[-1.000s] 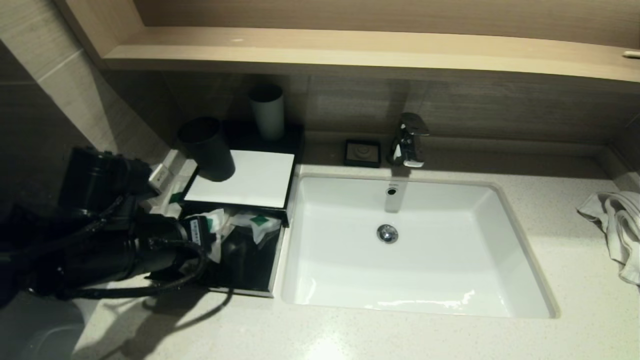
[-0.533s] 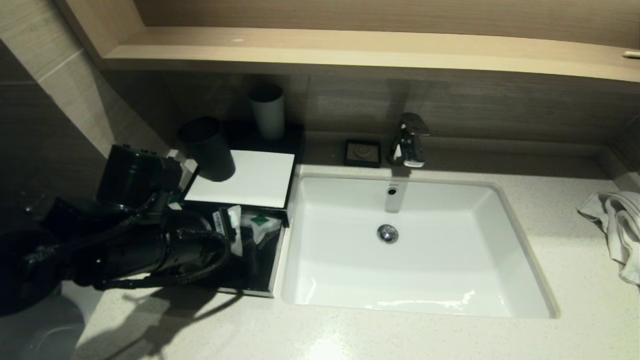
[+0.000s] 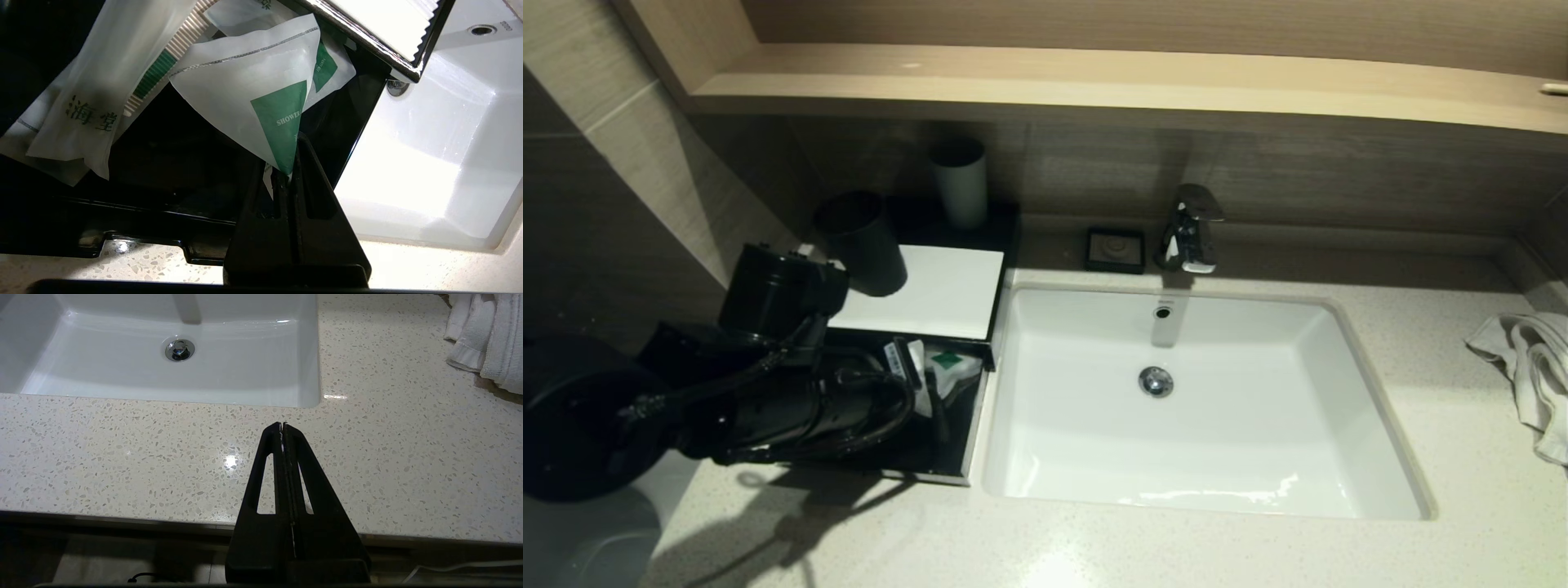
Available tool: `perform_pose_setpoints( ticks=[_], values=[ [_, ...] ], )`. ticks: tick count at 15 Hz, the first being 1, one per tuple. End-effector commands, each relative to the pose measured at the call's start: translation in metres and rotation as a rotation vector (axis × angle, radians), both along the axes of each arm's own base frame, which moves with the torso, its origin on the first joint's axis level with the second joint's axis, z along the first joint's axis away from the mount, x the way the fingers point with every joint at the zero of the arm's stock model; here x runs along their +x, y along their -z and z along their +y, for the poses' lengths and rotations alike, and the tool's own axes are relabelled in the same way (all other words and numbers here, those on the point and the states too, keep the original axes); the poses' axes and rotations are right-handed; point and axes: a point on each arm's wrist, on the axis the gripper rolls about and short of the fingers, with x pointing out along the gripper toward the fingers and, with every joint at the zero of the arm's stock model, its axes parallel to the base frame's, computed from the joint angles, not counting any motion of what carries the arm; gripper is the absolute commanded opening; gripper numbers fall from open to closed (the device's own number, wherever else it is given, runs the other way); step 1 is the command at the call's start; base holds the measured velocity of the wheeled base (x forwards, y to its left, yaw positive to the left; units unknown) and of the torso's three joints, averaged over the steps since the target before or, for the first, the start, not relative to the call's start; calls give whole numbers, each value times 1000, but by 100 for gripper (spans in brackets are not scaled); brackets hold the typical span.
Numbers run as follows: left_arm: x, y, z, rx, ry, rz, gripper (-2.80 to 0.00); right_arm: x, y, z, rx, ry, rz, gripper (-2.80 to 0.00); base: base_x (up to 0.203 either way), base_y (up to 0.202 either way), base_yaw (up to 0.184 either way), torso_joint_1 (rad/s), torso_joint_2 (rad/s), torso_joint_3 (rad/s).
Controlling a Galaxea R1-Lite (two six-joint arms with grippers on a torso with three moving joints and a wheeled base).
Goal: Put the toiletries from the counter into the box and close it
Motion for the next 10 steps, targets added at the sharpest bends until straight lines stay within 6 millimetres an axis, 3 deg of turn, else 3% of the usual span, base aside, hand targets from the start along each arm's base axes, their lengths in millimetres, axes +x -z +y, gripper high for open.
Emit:
perform_pose_setpoints(
  ticks=[1,10],
  values=[
    [1,0,0,-21,-16,8,-280,0,0,0,0,-1,0,-280,0,0,0,0,0,0],
    [-2,10,1,-21,-45,49,-280,0,0,0,0,-1,0,-280,0,0,0,0,0,0]
  ],
)
